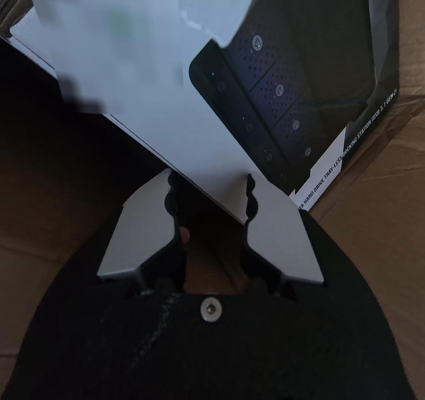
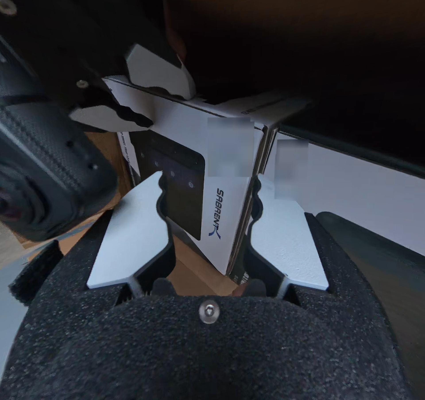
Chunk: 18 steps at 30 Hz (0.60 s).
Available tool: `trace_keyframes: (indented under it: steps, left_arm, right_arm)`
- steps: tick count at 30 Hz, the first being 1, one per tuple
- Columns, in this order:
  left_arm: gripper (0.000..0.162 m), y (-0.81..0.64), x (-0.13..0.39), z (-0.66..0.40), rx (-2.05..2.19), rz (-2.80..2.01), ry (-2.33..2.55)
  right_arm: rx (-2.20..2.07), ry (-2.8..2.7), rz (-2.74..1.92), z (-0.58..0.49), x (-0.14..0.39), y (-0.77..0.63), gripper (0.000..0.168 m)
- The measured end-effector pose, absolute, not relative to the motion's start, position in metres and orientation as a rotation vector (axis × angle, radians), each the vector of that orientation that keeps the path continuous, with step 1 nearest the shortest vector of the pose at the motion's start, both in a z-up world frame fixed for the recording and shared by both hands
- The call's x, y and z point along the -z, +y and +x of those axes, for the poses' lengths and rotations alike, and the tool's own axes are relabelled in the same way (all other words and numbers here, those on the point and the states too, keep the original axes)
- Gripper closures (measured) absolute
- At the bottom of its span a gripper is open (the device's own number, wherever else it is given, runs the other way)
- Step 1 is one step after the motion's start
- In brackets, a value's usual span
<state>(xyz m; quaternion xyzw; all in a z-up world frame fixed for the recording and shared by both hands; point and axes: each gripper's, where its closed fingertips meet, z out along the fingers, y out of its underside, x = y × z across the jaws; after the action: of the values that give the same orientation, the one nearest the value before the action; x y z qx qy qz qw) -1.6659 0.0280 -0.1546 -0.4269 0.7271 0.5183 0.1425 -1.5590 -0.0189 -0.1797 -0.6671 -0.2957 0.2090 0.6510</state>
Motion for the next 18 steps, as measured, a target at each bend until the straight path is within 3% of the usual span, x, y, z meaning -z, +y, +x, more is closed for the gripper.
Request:
trace_keyframes:
  steps: [4, 13, 18]
  left_arm:
    - [0.104, 0.028, 0.154, -1.666, -1.506, -1.212, 2.113]
    - [0.103, 0.025, 0.155, -1.67, -1.52, -1.159, 2.137]
    - [0.102, 0.023, 0.156, -1.671, -1.521, -1.14, 2.136]
  right_arm:
    - [-0.517, -0.608, -1.567, -1.565, 0.188, -0.007, 0.091]
    - [-0.4, -0.687, -1.522, -1.567, 0.188, -0.003, 0.1]
    - [-0.473, -0.634, -1.507, -1.571, 0.185, -0.006, 0.093]
